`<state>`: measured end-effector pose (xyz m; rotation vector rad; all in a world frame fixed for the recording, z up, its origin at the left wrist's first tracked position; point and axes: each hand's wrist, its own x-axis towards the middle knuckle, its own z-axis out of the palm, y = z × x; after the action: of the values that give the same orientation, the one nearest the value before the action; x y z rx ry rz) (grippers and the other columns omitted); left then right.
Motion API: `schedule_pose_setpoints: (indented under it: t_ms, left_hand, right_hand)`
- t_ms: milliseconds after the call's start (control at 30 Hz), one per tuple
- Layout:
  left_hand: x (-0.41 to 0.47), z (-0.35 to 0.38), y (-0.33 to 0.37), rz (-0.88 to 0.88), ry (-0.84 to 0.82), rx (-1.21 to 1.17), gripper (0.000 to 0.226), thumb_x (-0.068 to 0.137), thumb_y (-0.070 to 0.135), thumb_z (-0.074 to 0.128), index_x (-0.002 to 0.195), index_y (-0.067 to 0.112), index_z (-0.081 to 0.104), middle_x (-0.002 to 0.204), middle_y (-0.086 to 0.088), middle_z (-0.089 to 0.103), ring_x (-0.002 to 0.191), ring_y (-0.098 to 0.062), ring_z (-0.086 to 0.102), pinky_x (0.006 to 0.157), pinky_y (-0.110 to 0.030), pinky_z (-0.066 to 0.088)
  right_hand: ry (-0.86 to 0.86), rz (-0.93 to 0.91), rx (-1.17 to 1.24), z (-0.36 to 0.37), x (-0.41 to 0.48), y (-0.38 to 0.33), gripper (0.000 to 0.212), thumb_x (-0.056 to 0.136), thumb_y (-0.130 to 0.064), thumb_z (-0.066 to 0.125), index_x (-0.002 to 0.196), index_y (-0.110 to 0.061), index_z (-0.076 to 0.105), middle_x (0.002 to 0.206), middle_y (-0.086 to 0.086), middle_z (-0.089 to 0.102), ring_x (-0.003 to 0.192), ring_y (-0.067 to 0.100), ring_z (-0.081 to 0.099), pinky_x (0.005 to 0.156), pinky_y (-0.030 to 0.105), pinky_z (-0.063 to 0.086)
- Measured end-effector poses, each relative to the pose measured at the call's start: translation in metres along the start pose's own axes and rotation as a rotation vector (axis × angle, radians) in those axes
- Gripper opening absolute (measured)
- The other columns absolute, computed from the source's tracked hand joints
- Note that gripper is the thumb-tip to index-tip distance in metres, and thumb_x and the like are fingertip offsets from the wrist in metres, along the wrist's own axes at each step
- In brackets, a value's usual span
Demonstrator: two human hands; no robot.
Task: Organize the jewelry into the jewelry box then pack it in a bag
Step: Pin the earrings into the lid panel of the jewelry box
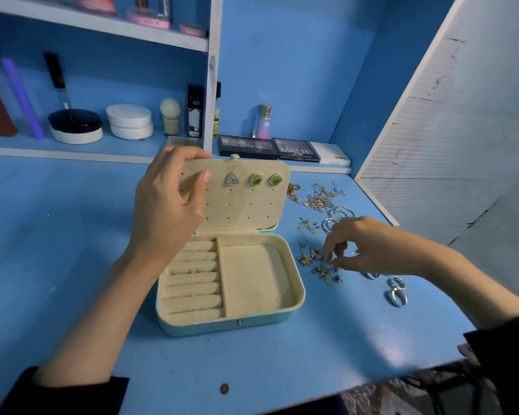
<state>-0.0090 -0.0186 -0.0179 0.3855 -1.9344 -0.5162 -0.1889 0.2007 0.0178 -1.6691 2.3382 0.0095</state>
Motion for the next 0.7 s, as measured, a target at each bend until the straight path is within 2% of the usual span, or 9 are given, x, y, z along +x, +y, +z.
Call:
schedule_pose_setpoints:
  t_ms: [167, 333, 467, 700]
  left_hand:
    - [-0.0004, -0.0002, 0.0000, -0.004, -0.012, -0.001, 0.018, 0.088, 0.005, 0.057, 0.106, 0.001, 0.061, 0.103, -0.008, 0.061, 0.097, -0.011, 0.052, 0.084, -0.001, 0.032]
    - [-0.0001, -0.0002, 0.0000, -0.004, -0.014, 0.002, 0.018, 0.088, 0.004, 0.058, 0.106, 0.001, 0.061, 0.103, -0.009, 0.061, 0.096, -0.012, 0.052, 0.084, -0.002, 0.032]
    - [0.0000, -0.0007, 0.0001, -0.005, -0.015, 0.006, 0.018, 0.088, 0.004, 0.058, 0.106, 0.000, 0.061, 0.103, -0.011, 0.062, 0.096, -0.012, 0.052, 0.084, 0.000, 0.030]
    - [0.0002, -0.0007, -0.0002, -0.014, -0.020, 0.004, 0.019, 0.088, 0.005, 0.058, 0.106, 0.001, 0.060, 0.102, -0.010, 0.061, 0.096, -0.012, 0.051, 0.083, 0.000, 0.030]
  right_hand:
    - [0.045, 0.056, -0.038, -0.0053, -0.0003, 0.0009, 0.027, 0.087, -0.009, 0.054, 0.092, -0.032, 0.068, 0.085, -0.014, 0.055, 0.083, 0.001, 0.049, 0.080, 0.026, 0.045]
    - [0.001, 0.097, -0.065, -0.0093, -0.0026, 0.0041, 0.026, 0.085, -0.008, 0.054, 0.088, -0.032, 0.066, 0.086, -0.015, 0.054, 0.085, 0.003, 0.050, 0.082, 0.029, 0.047]
    - [-0.053, 0.133, -0.107, -0.0088, -0.0036, 0.0057, 0.023, 0.085, -0.015, 0.059, 0.087, -0.037, 0.061, 0.089, -0.015, 0.052, 0.087, 0.003, 0.049, 0.083, 0.028, 0.046]
    - [-0.087, 0.154, -0.119, -0.0051, -0.0027, 0.0078, 0.010, 0.084, -0.029, 0.065, 0.093, -0.031, 0.069, 0.086, -0.016, 0.052, 0.088, 0.005, 0.052, 0.082, 0.027, 0.047]
